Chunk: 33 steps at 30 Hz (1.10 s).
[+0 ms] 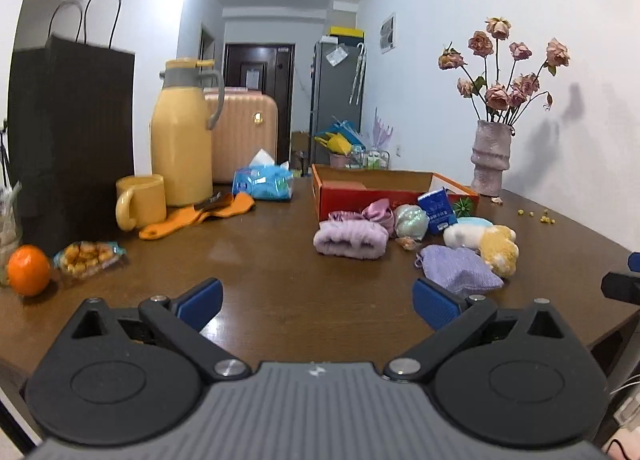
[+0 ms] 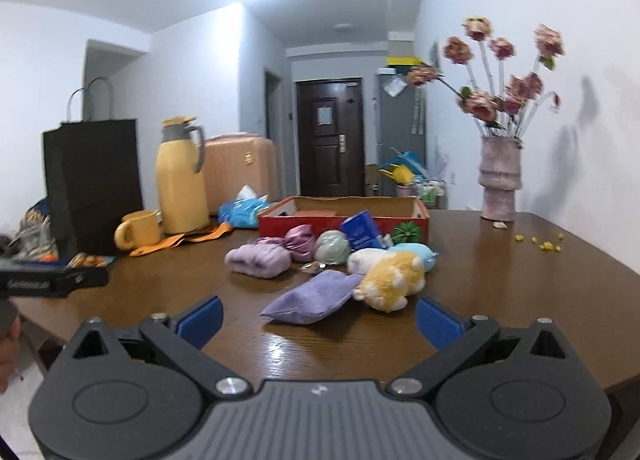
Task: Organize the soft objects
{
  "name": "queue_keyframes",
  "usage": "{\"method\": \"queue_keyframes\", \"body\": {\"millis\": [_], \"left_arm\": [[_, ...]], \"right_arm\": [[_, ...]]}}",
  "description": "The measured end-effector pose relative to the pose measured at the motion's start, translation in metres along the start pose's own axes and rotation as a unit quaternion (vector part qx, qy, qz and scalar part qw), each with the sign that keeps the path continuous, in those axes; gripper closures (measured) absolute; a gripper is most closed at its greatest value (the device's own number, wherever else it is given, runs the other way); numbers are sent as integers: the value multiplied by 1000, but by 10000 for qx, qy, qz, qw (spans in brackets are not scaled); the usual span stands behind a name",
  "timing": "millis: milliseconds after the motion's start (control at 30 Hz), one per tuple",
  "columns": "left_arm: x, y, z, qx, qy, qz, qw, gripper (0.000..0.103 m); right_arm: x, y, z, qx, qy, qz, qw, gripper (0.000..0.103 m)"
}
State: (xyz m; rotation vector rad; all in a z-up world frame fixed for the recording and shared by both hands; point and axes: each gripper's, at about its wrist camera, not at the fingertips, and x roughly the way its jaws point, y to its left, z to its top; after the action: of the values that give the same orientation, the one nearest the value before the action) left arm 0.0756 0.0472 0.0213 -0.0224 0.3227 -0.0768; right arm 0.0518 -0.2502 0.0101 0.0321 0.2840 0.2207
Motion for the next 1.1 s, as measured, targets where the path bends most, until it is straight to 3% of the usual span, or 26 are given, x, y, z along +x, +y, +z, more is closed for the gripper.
{"method": "queue_keyframes", "body": {"millis": [100, 200, 300, 400, 433, 467, 533, 667, 700, 733, 767, 800, 967, 1033, 1100], "left_arm": [[7, -6, 0, 4, 5, -32, 10000, 0], [19, -10, -5, 38, 174, -216, 9996, 0], [38, -14, -6, 121, 273, -97, 9995, 0], [55, -14, -4, 127, 396, -57, 9991, 0], [61, -13, -4, 122, 424, -52, 9990, 0], [65, -12, -3, 116, 440, -28, 9990, 0], [76, -7, -3, 63, 518, 82, 9986, 0], [104, -2, 1, -177, 819, 389, 9957, 0], [110, -3, 2, -181, 856, 375, 9955, 0], [115, -4, 5, -158, 860, 331, 9956, 0], [118, -6, 6, -130, 839, 269, 9960, 0], [123, -9, 8, -117, 815, 193, 9964, 0], [162, -31, 18, -262, 1054, -503, 9928, 1], [178, -38, 22, -365, 1130, -781, 9898, 6], [192, -44, 24, -383, 1219, -820, 9884, 22]], "right_arm": [[9, 1, 0, 60, 3, -77, 10000, 0], [35, -6, -2, 397, 201, 116, 9989, 3], [77, -9, -5, 572, 450, 435, 9964, 18], [125, -14, -3, 709, 725, 303, 9944, 32], [142, -16, -3, 760, 823, 199, 9935, 42], [154, -17, -4, 807, 948, 96, 9922, 60], [174, -11, -8, 768, 1215, 117, 9896, 70], [179, 19, -11, 424, 1287, 1497, 9794, 70], [176, 21, -11, 445, 1289, 1720, 9756, 68], [172, 21, -10, 476, 1300, 1790, 9741, 60], [166, 17, -8, 523, 1280, 1784, 9742, 49], [160, 10, -6, 612, 1206, 1715, 9759, 45], [156, -39, 6, 1184, 962, 855, 9846, 38], [171, -46, 5, 1290, 1062, 628, 9839, 38], [188, -48, 1, 1389, 1153, 586, 9818, 38]]}}
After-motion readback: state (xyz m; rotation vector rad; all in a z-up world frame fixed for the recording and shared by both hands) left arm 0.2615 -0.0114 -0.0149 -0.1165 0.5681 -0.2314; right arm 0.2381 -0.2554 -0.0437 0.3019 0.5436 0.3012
